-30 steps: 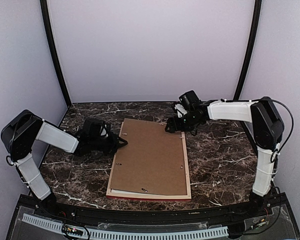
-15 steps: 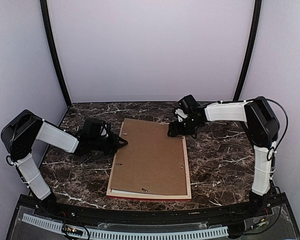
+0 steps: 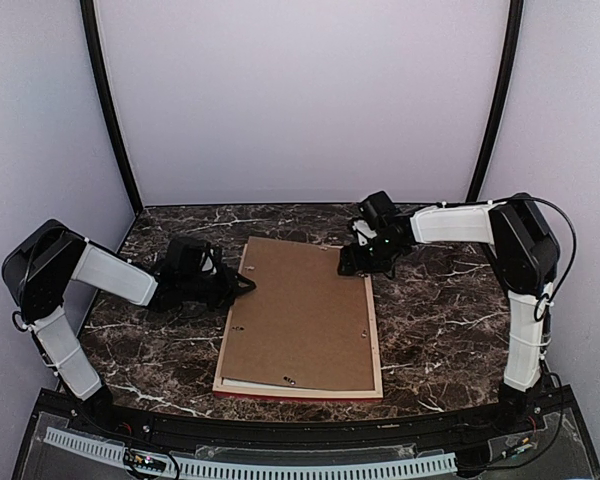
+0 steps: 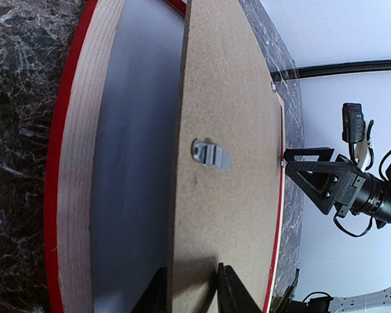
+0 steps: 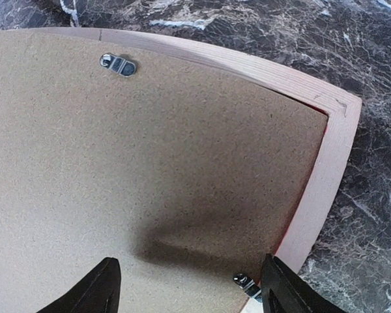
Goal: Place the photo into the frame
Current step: Press the fastener onto the backboard.
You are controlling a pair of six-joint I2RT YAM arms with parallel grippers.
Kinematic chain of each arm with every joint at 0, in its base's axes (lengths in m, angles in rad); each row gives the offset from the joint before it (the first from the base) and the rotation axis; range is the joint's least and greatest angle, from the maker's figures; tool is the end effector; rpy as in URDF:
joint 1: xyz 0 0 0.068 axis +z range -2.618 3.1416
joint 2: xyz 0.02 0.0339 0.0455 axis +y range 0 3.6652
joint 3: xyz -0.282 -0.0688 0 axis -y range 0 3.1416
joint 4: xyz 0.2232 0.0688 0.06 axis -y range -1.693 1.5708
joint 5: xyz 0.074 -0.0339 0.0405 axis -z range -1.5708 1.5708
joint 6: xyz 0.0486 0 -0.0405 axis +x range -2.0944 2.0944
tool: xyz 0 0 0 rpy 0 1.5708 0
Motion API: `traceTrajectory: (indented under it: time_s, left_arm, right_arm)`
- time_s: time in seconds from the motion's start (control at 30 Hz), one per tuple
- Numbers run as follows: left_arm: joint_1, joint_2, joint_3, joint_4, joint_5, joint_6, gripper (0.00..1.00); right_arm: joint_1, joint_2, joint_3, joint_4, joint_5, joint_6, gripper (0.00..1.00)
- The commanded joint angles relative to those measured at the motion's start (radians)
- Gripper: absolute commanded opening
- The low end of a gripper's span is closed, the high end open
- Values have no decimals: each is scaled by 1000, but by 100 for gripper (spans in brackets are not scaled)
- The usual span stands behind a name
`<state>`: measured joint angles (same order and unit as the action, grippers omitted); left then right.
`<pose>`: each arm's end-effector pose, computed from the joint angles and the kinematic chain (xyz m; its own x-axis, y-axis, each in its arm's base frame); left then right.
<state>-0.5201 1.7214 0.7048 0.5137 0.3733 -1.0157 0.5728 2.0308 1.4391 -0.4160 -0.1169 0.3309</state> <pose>0.2821 -0.1820 0.1766 -0.8493 -0.4255 -0.3124 0.0346 0.5457 -0.8373 0.3576 0.2374 0.1881 -0.8640 -0.1732 -0.4728 -0.3277 0.9064 0.2667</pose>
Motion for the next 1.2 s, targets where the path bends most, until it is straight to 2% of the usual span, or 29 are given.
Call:
traceTrajectory:
  time_s: [0.0,0.57,0.9,1.17]
  left_arm:
    - [-12,-8,15,-11,3,9,25]
    - [-20,-18,15,-38,-36,9,25]
    - [-24,-58,-19,35,-36,-58,9]
    - [-24,-50,0,0,-51,-24,7]
  right_arm:
    - [-5,-3,-37,-45,-69,52,73]
    - [-6,-33,-84,-34,-110,156,68]
    - [-8,-40,-83,-45,-77,181,68]
    - [-8,-57,-95,-45,-84,195,68]
